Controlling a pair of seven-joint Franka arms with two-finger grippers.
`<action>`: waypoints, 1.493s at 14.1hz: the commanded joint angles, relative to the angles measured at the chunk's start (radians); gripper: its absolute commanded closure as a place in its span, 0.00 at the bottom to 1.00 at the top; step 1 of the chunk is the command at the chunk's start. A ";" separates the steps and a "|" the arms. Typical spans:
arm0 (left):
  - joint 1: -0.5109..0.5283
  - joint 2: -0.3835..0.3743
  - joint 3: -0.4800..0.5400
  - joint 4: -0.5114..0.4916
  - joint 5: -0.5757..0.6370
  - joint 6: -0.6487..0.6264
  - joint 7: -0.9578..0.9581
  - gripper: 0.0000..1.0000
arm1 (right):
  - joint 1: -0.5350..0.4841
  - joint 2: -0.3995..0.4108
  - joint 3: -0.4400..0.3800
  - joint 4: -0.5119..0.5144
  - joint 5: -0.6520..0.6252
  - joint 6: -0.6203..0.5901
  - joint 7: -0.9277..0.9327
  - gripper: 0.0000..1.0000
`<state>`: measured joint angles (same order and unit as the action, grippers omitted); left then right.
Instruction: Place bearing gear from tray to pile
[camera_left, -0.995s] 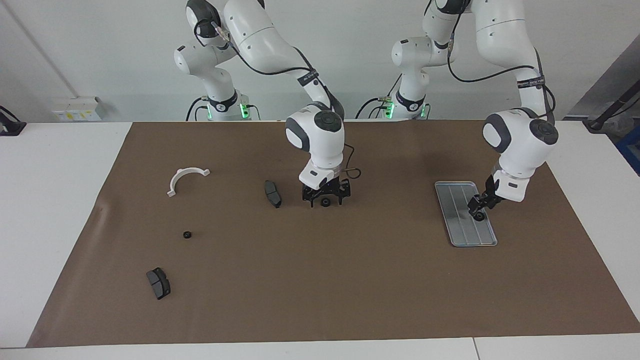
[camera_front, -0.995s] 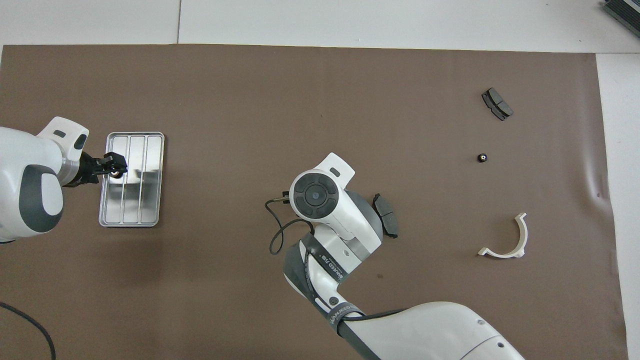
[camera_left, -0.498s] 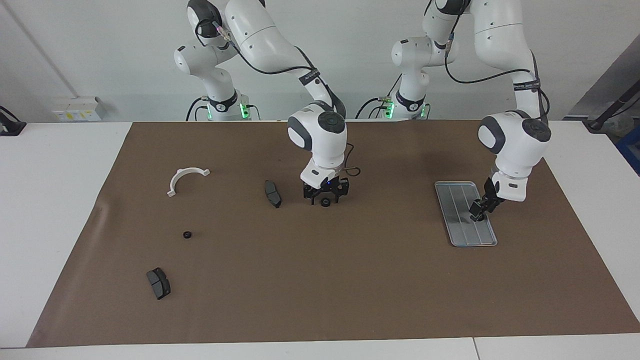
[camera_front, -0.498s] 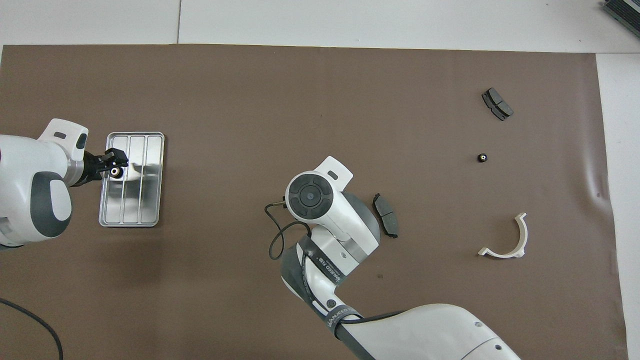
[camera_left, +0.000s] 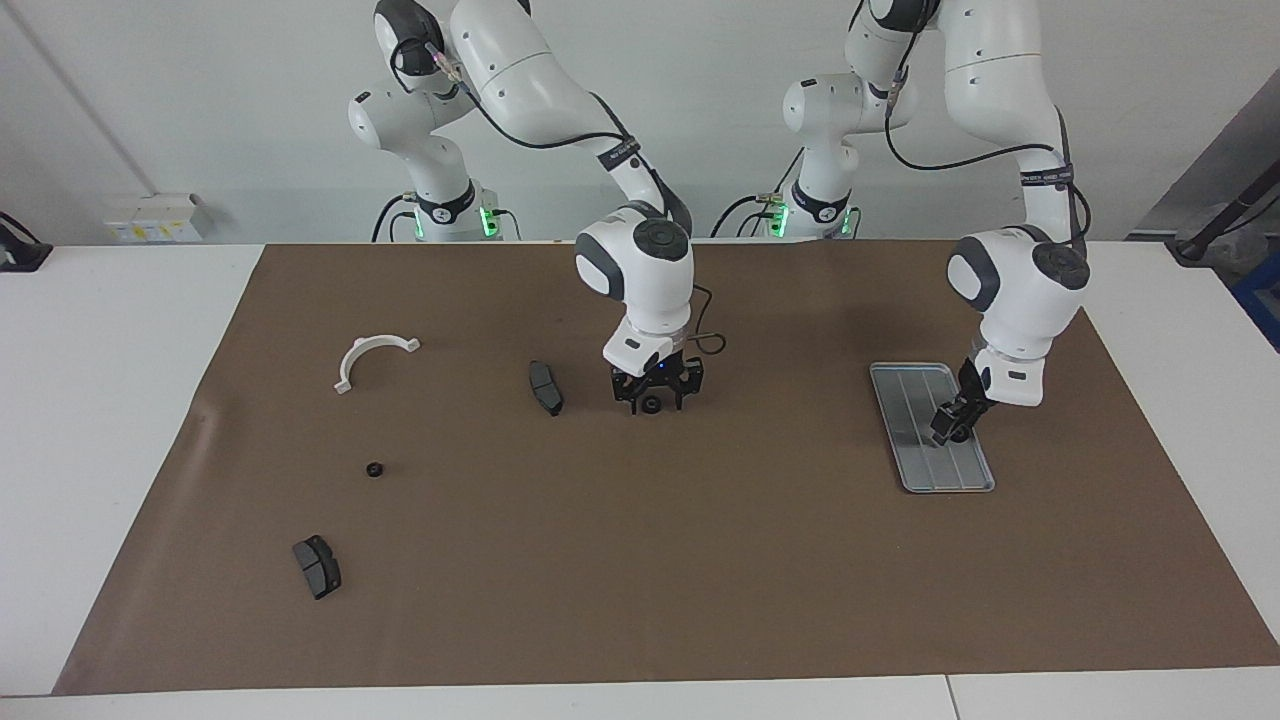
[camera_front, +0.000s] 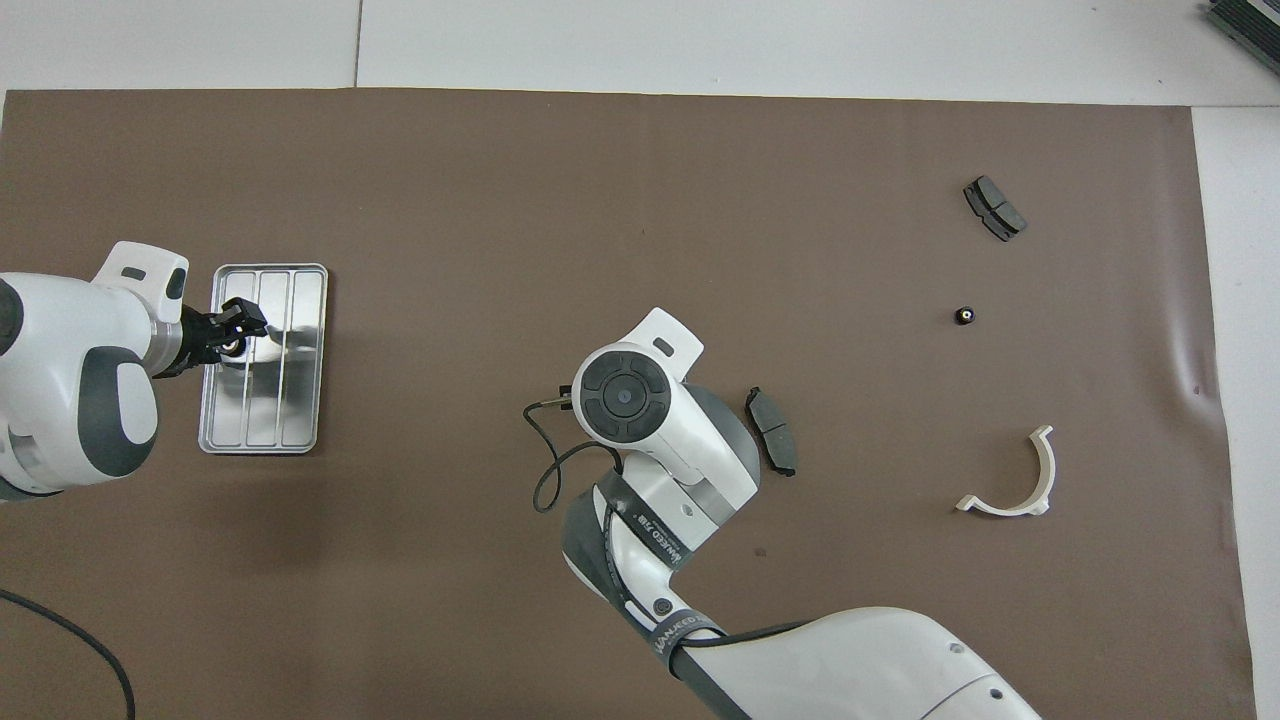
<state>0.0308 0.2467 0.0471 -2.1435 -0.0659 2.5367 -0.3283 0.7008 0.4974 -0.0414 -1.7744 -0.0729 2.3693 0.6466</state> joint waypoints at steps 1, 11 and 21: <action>-0.008 -0.009 0.005 -0.029 0.014 0.034 -0.021 0.31 | -0.001 -0.003 0.000 -0.022 -0.022 0.010 0.031 0.24; -0.006 -0.006 0.005 -0.030 0.014 0.039 -0.020 0.52 | -0.001 -0.003 0.000 -0.020 -0.022 0.008 0.025 0.64; -0.005 -0.001 0.005 -0.023 0.014 0.039 -0.021 0.76 | -0.133 -0.166 0.000 -0.022 -0.007 -0.145 -0.100 1.00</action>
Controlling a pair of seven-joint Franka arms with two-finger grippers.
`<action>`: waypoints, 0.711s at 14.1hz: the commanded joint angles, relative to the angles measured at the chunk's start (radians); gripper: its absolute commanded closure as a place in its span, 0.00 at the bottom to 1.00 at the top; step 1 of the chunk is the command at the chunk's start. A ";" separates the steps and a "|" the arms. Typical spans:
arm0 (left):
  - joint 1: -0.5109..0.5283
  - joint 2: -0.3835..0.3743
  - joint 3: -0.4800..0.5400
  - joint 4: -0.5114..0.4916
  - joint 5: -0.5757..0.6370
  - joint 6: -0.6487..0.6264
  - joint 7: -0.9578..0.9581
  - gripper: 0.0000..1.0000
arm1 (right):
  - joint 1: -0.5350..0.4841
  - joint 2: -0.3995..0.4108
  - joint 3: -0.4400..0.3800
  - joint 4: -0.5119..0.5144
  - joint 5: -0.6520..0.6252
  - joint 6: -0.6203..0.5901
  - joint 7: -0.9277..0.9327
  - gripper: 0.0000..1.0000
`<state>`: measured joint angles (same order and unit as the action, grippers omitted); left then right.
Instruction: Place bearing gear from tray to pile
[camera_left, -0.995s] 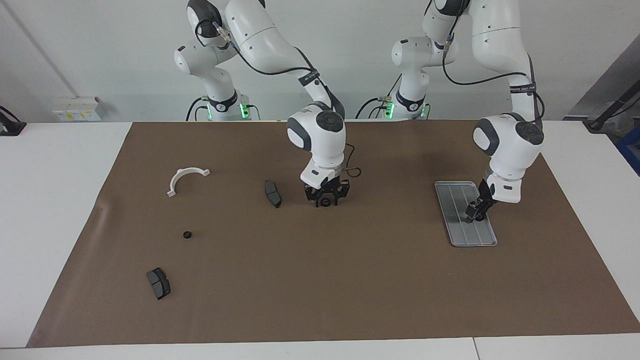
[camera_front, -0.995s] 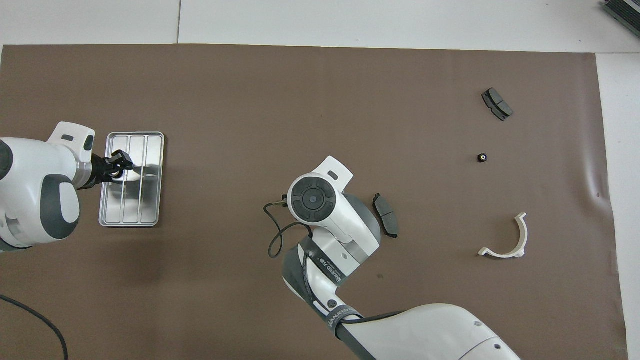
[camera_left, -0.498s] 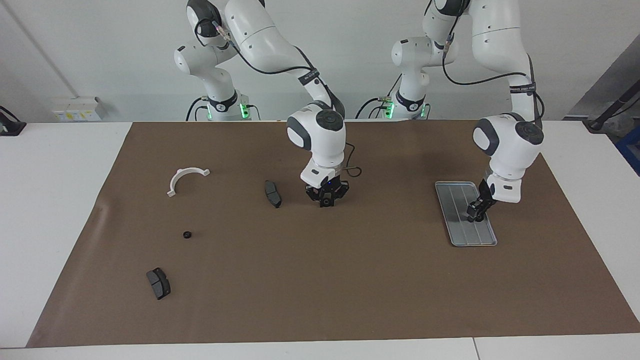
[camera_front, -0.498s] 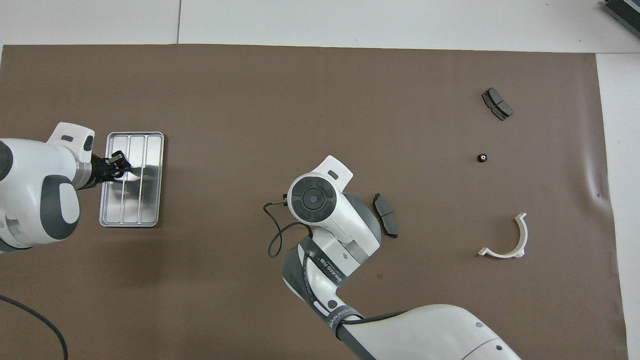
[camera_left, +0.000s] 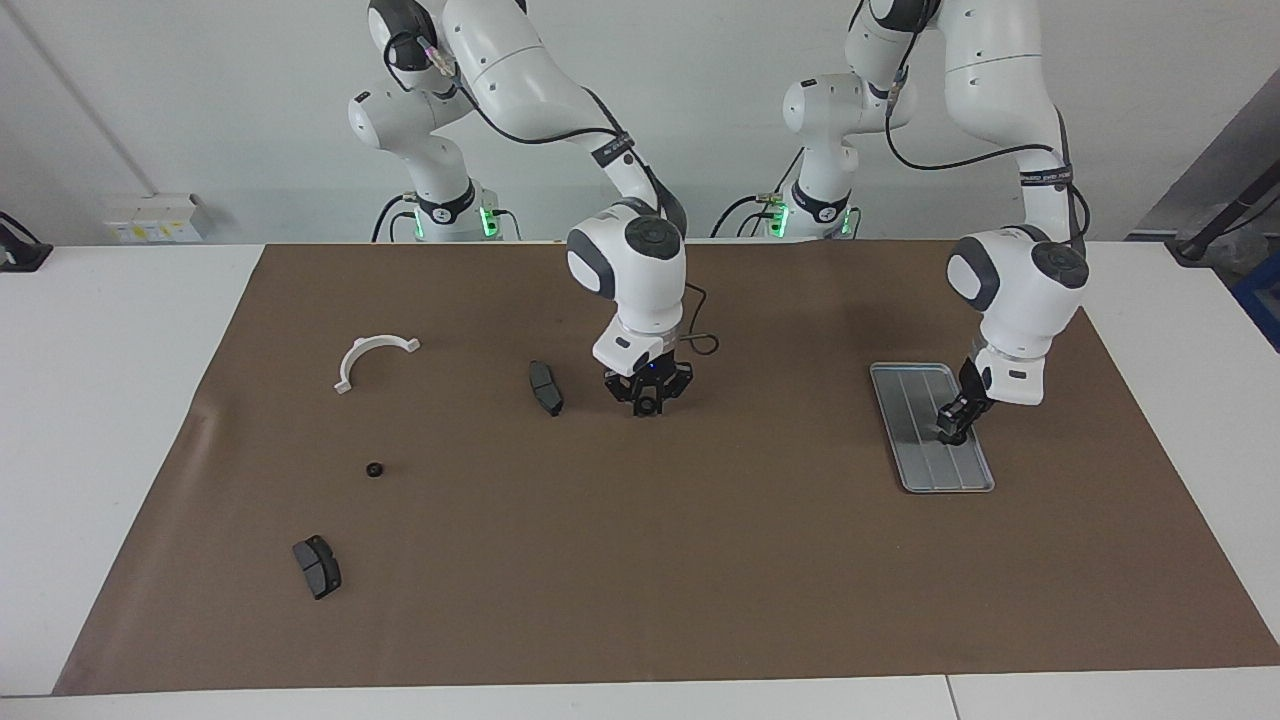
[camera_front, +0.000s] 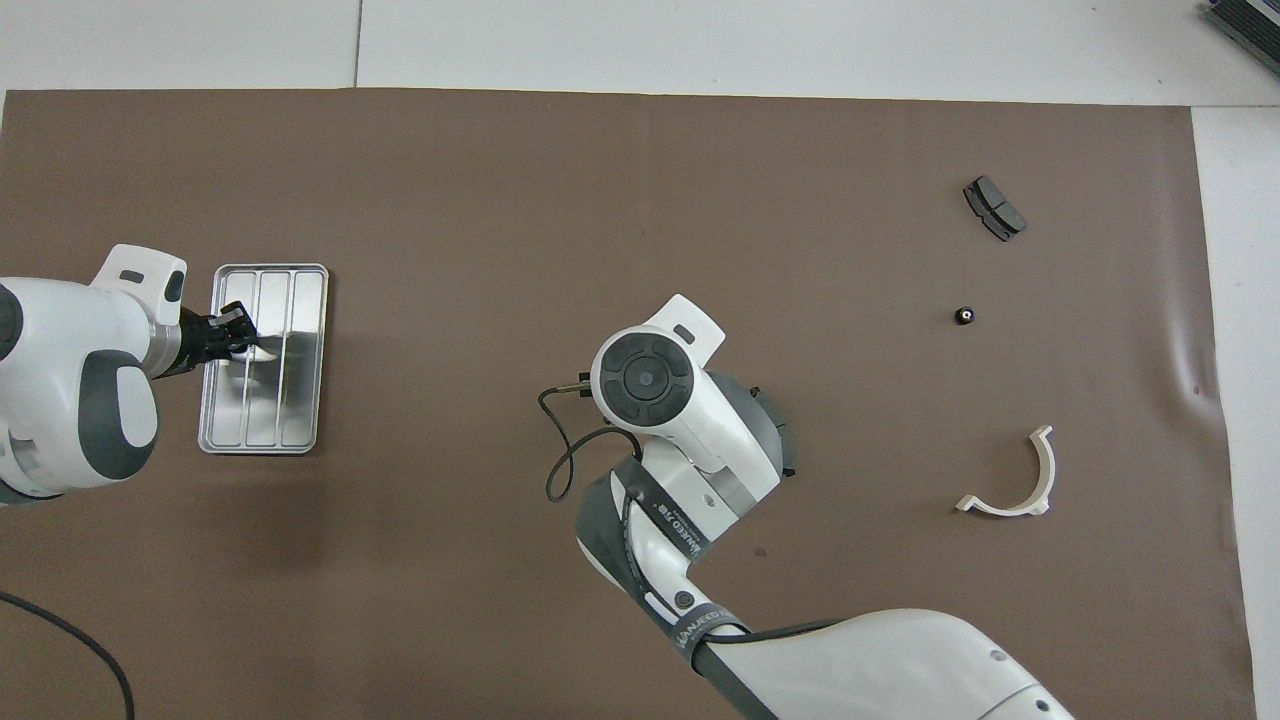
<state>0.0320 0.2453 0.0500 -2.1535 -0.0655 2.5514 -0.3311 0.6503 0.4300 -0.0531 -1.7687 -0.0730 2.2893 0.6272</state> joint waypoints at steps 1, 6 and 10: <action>-0.007 0.002 0.002 -0.008 0.013 0.021 -0.017 0.76 | -0.128 -0.123 0.012 -0.029 -0.007 -0.103 -0.145 1.00; -0.056 0.011 0.001 0.098 0.013 -0.078 -0.104 0.76 | -0.361 -0.204 0.012 -0.098 -0.004 -0.180 -0.482 1.00; -0.196 0.017 0.004 0.165 0.013 -0.161 -0.317 0.75 | -0.503 -0.235 0.012 -0.196 0.018 -0.148 -0.703 1.00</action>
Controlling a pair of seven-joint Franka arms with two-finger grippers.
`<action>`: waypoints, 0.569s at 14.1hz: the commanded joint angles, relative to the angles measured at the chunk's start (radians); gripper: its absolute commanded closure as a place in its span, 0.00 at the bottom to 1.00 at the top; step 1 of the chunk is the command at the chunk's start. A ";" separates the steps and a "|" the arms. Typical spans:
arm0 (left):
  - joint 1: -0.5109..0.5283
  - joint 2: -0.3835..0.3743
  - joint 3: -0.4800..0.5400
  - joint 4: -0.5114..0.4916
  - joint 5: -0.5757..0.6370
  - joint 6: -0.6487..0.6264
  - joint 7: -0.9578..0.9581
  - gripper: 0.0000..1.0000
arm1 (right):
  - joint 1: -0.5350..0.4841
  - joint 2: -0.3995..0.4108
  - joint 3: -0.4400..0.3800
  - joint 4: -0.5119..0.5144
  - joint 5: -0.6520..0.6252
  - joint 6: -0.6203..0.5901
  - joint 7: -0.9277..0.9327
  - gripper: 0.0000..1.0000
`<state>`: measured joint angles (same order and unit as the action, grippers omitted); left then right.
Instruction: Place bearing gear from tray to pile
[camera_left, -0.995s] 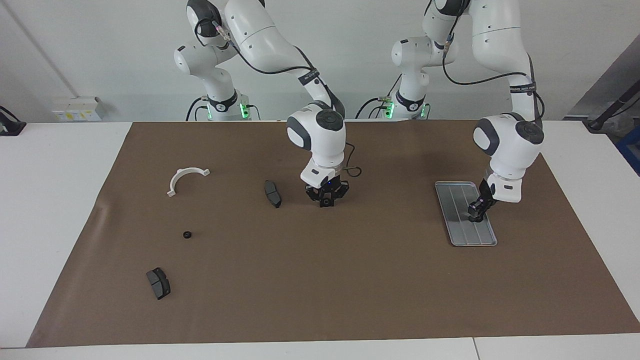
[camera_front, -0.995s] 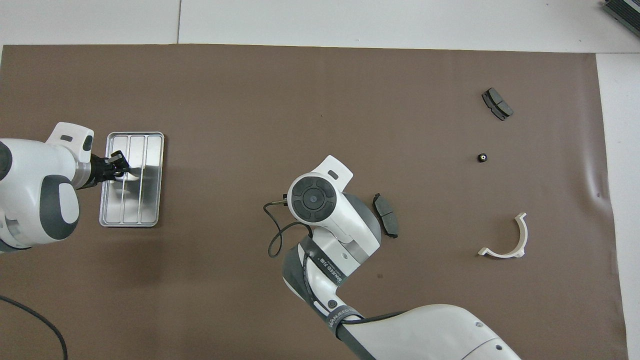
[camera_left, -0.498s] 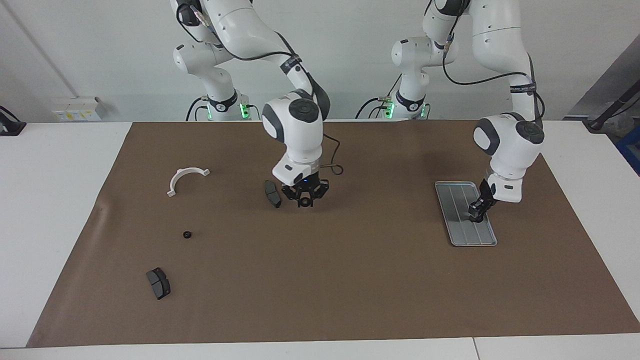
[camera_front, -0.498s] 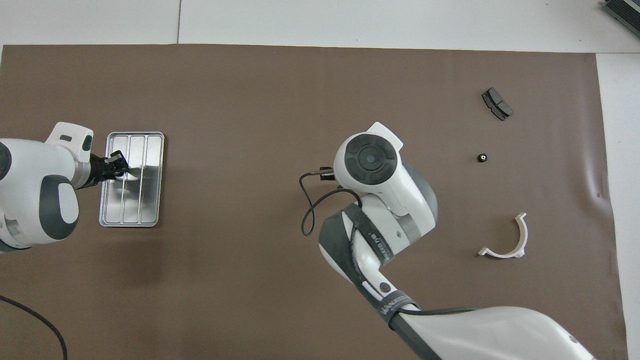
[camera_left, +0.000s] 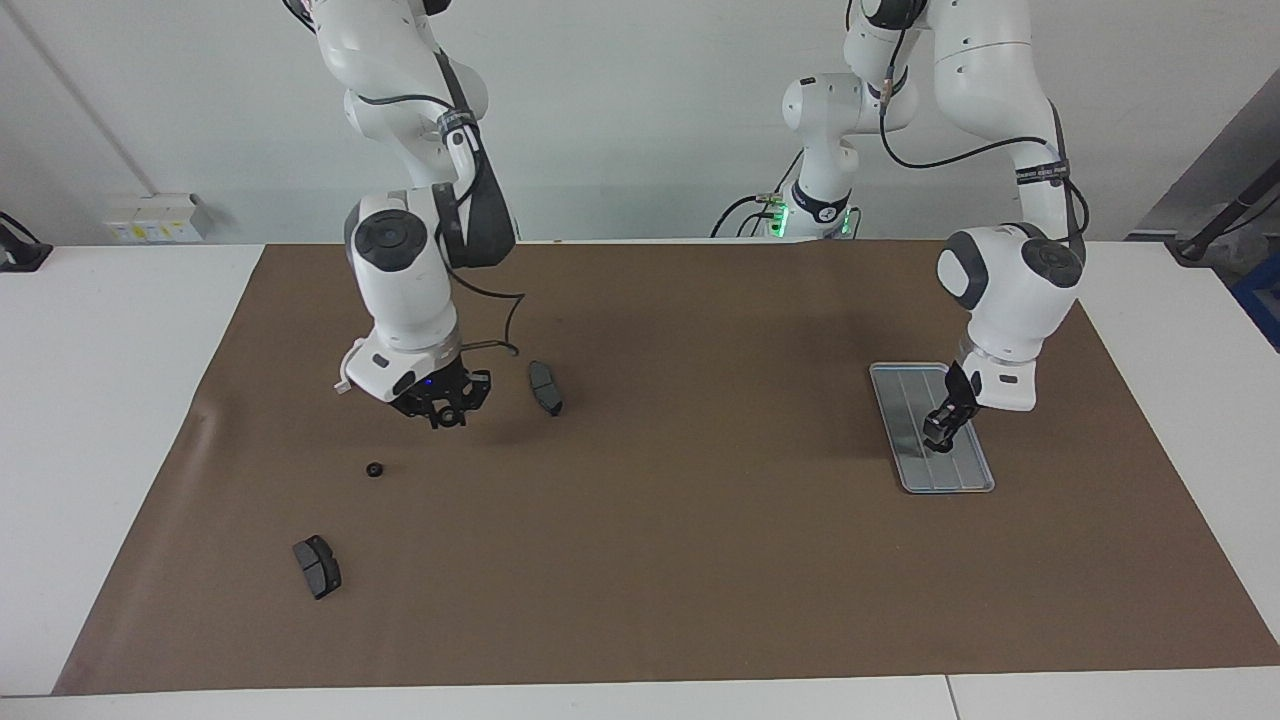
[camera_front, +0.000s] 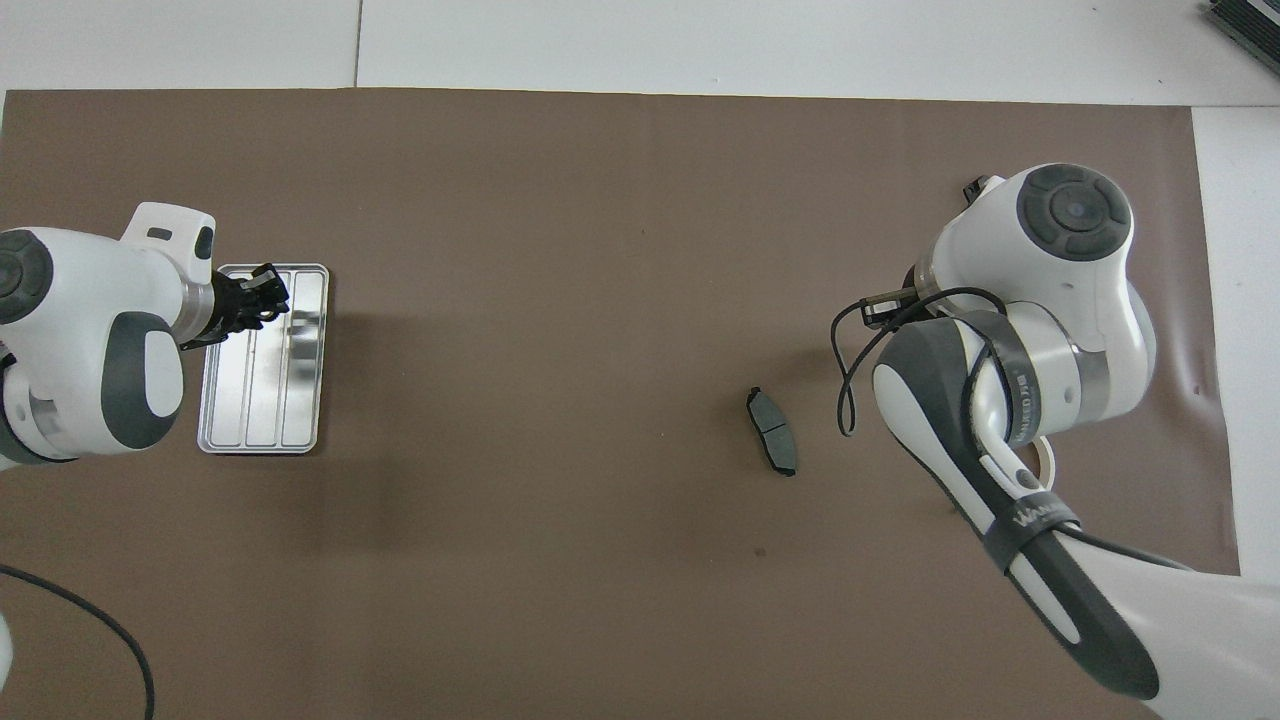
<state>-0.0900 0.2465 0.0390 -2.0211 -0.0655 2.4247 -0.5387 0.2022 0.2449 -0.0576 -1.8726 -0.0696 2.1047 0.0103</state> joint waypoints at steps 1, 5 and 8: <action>-0.120 0.016 0.015 0.032 0.013 -0.036 -0.175 0.75 | -0.075 -0.067 0.016 -0.143 0.025 0.076 -0.122 1.00; -0.295 0.013 0.015 0.025 0.015 -0.059 -0.361 0.74 | -0.106 -0.095 0.016 -0.312 0.050 0.236 -0.162 1.00; -0.393 0.011 0.015 0.027 0.015 -0.059 -0.461 0.74 | -0.103 -0.091 0.016 -0.336 0.080 0.258 -0.159 1.00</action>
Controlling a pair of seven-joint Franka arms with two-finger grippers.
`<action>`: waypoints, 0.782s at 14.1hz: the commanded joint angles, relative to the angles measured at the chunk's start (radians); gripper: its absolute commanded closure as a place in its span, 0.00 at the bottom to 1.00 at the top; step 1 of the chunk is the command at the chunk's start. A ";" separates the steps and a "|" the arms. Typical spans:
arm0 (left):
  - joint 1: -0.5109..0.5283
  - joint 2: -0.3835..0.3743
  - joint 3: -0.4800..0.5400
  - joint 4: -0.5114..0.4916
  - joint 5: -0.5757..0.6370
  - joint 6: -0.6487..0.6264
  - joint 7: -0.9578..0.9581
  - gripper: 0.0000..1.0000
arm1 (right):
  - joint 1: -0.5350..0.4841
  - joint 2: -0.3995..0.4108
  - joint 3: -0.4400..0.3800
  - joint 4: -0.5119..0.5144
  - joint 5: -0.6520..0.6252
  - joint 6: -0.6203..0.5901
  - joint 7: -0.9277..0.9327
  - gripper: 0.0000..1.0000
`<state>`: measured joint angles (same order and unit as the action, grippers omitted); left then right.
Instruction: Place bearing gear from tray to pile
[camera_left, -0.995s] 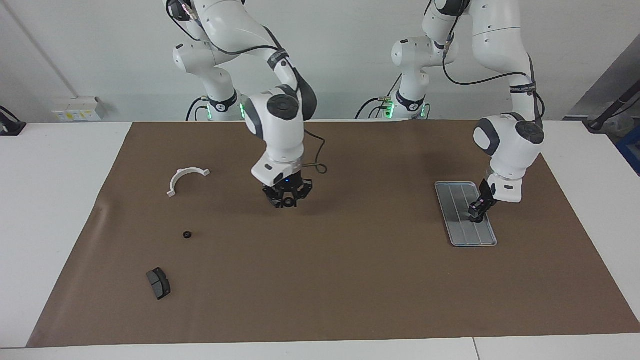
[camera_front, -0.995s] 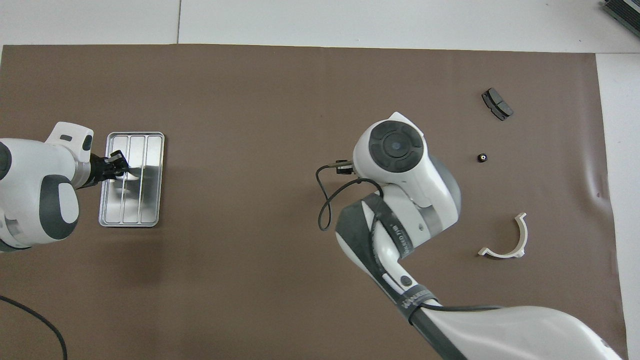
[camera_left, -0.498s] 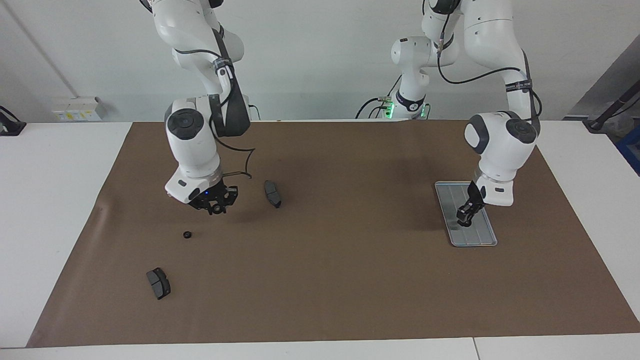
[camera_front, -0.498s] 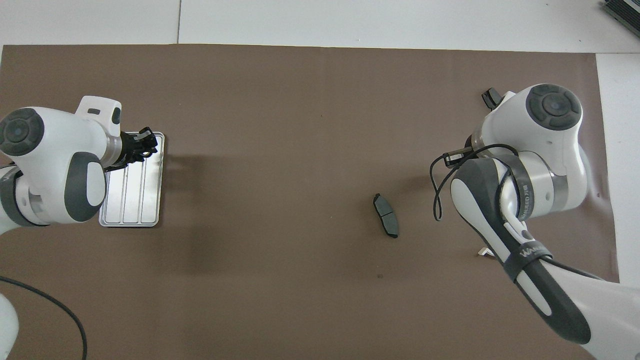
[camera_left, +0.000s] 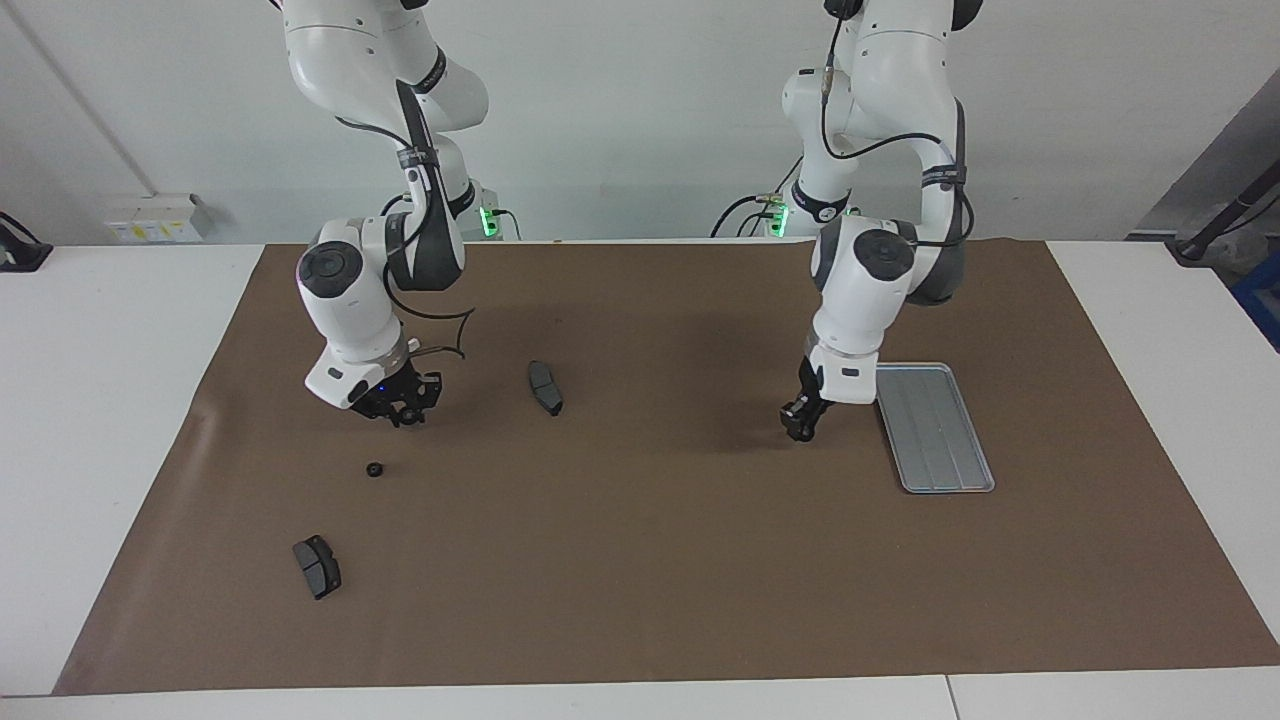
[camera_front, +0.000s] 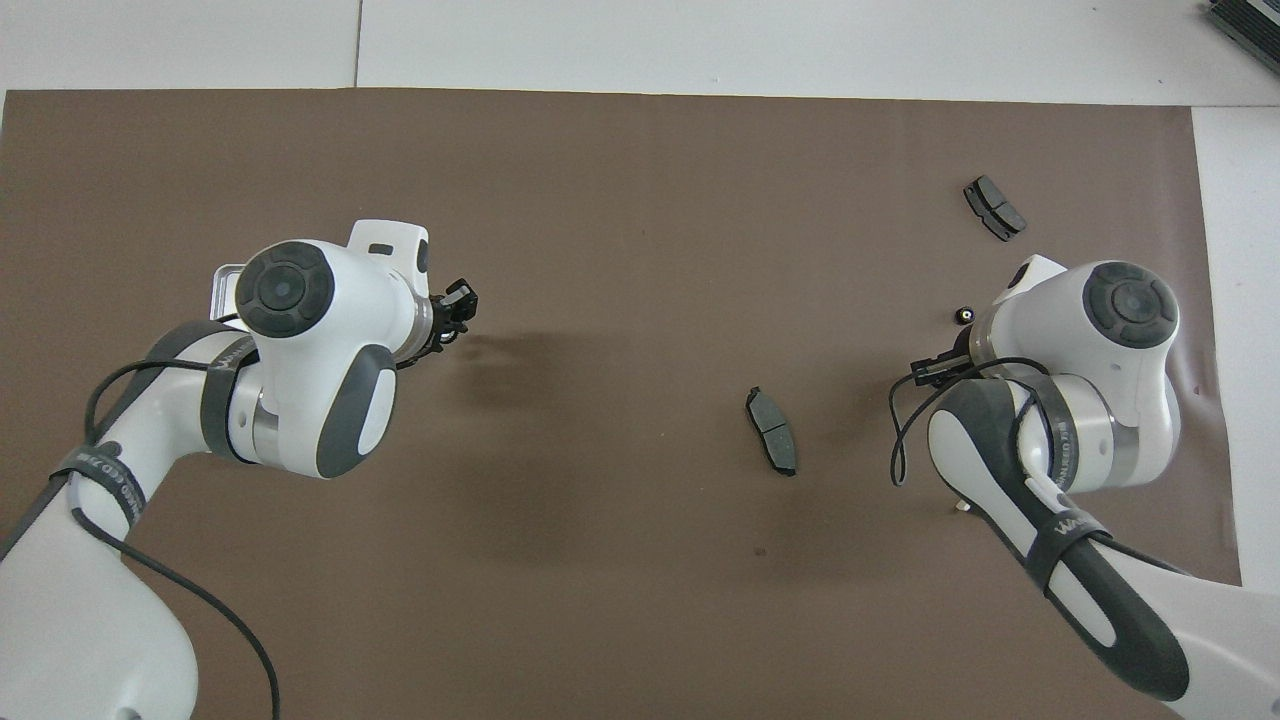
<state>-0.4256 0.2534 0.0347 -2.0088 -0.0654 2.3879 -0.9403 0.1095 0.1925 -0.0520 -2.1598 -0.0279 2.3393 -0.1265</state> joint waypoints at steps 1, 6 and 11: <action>-0.088 0.004 0.019 0.015 0.015 -0.023 -0.078 0.73 | -0.011 -0.038 0.011 -0.055 0.043 0.025 -0.024 1.00; -0.220 0.032 0.019 0.044 0.015 -0.009 -0.135 0.70 | -0.007 -0.030 0.011 -0.084 0.043 0.083 -0.018 0.18; -0.245 0.059 0.014 0.090 0.016 0.030 -0.130 0.29 | 0.002 -0.071 0.011 -0.048 0.045 0.069 0.007 0.00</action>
<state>-0.6549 0.2873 0.0353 -1.9518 -0.0653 2.4012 -1.0620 0.1130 0.1740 -0.0481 -2.2030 -0.0045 2.4057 -0.1261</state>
